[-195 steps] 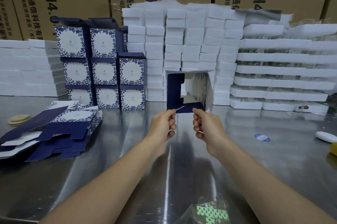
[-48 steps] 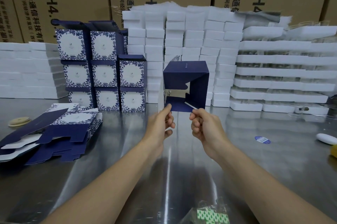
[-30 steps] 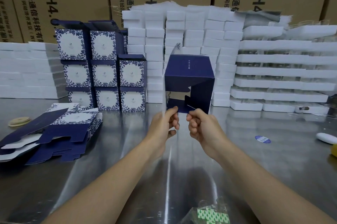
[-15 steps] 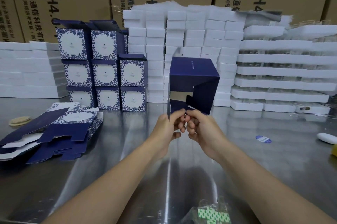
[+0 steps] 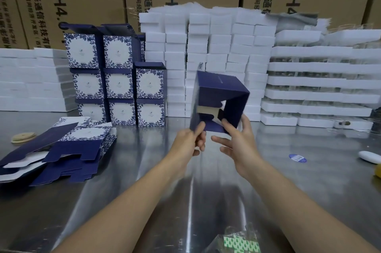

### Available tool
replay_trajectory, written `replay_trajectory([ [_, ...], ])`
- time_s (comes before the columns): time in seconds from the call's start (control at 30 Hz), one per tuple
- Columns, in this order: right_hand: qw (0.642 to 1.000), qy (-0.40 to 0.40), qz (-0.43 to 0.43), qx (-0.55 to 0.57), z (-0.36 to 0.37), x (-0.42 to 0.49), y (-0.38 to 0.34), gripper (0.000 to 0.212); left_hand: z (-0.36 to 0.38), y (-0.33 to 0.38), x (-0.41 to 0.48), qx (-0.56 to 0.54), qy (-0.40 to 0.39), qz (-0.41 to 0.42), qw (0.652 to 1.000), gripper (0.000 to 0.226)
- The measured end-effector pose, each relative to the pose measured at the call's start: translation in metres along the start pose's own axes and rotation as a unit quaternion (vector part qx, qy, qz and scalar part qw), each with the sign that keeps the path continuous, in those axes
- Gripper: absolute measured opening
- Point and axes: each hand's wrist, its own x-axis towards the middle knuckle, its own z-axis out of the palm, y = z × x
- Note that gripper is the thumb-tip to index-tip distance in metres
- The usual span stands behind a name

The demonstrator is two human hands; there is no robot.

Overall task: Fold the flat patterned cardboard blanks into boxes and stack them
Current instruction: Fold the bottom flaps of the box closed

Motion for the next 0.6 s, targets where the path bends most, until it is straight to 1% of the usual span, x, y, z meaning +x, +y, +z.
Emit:
replay_trajectory([
  [0.07,0.999,0.023,-0.021,-0.007,-0.003,0.002,0.0,0.021,-0.002,-0.003,-0.001,0.065,-0.061,0.005,0.996,0.029],
  [0.1,0.999,0.034,-0.027,-0.01,-0.004,0.004,-0.001,0.02,-0.004,-0.004,-0.002,0.098,-0.09,0.0,0.991,0.025],
  [0.13,0.998,0.044,-0.031,-0.015,-0.006,0.005,-0.001,0.021,-0.005,-0.007,-0.002,0.121,-0.103,-0.012,0.987,0.027],
  [0.17,0.998,0.053,-0.034,-0.019,-0.008,0.007,-0.001,0.023,-0.007,-0.01,0.0,0.132,-0.094,-0.025,0.986,0.028],
  [0.2,0.997,0.061,-0.035,-0.024,-0.01,0.009,-0.001,0.025,-0.009,-0.013,0.002,0.124,-0.069,-0.037,0.989,0.028],
  [0.23,0.997,0.068,-0.036,-0.029,-0.012,0.01,-0.001,0.026,-0.012,-0.015,0.003,0.103,-0.036,-0.045,0.993,0.033],
  [0.3,0.995,0.079,-0.034,-0.044,-0.017,0.013,0.0,0.03,-0.017,-0.015,0.006,0.072,0.032,-0.029,0.996,0.064],
  [0.33,0.995,0.081,-0.034,-0.055,-0.019,0.014,0.001,0.031,-0.021,-0.015,0.007,0.07,0.048,-0.006,0.996,0.08],
  [0.37,0.994,0.085,-0.036,-0.067,-0.021,0.015,0.002,0.032,-0.023,-0.014,0.008,0.068,0.048,0.024,0.996,0.093],
  [0.4,0.992,0.087,-0.039,-0.083,-0.022,0.015,0.003,0.032,-0.024,-0.013,0.009,0.06,0.036,0.051,0.996,0.099],
  [0.43,0.99,0.089,-0.044,-0.102,-0.023,0.015,0.005,0.034,-0.025,-0.012,0.009,0.056,0.022,0.068,0.996,0.101],
  [0.5,0.985,0.083,-0.058,-0.137,-0.024,0.016,0.008,0.046,-0.023,-0.01,0.007,0.066,-0.001,0.08,0.995,0.092],
  [0.57,0.986,0.065,-0.063,-0.137,-0.023,0.016,0.01,0.058,-0.021,-0.013,0.006,0.085,-0.017,0.072,0.994,0.081],
  [0.6,0.987,0.059,-0.061,-0.136,-0.023,0.016,0.01,0.061,-0.02,-0.015,0.005,0.087,-0.02,0.06,0.994,0.079],
])
